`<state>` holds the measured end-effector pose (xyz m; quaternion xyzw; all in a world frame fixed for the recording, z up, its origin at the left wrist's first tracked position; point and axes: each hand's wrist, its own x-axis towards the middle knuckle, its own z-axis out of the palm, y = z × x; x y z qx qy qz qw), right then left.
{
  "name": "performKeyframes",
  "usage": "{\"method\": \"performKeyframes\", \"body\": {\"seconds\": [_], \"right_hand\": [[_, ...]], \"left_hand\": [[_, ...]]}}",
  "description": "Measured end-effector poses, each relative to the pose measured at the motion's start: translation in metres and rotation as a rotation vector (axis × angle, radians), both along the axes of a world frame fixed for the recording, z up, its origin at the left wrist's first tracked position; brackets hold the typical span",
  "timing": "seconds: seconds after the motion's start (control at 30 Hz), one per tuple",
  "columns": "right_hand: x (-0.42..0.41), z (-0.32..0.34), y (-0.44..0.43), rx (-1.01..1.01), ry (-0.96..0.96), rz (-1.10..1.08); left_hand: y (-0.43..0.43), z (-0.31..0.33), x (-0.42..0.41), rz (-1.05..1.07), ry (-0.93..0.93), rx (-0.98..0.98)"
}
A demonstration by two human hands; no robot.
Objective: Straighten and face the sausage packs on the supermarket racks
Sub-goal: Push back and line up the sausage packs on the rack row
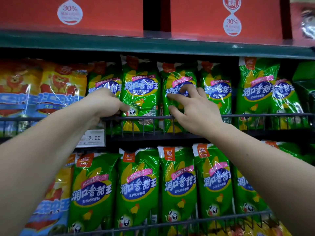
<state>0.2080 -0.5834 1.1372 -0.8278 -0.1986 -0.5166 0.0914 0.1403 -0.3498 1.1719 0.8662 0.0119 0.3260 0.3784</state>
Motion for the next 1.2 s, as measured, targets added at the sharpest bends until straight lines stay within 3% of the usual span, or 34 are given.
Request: {"method": "performKeyframes", "body": {"seconds": [0.47, 0.7, 0.87, 1.03, 1.2], "right_hand": [[-0.001, -0.002, -0.002, -0.032, 0.004, -0.024], [-0.008, 0.000, 0.017, 0.024, -0.083, -0.016], [-0.014, 0.005, 0.037, 0.020, -0.026, 0.047], [-0.014, 0.002, 0.040, 0.058, 0.080, 0.028], [-0.012, 0.005, 0.040, 0.082, 0.168, 0.039]], "left_hand": [[0.006, 0.001, 0.000, -0.066, 0.027, -0.083], [0.004, 0.001, -0.003, -0.062, 0.026, -0.028], [0.006, 0.001, 0.000, -0.068, 0.057, -0.010], [0.009, 0.002, 0.004, -0.035, 0.052, 0.086], [-0.002, 0.001, 0.007, 0.149, 0.028, 0.277]]}}
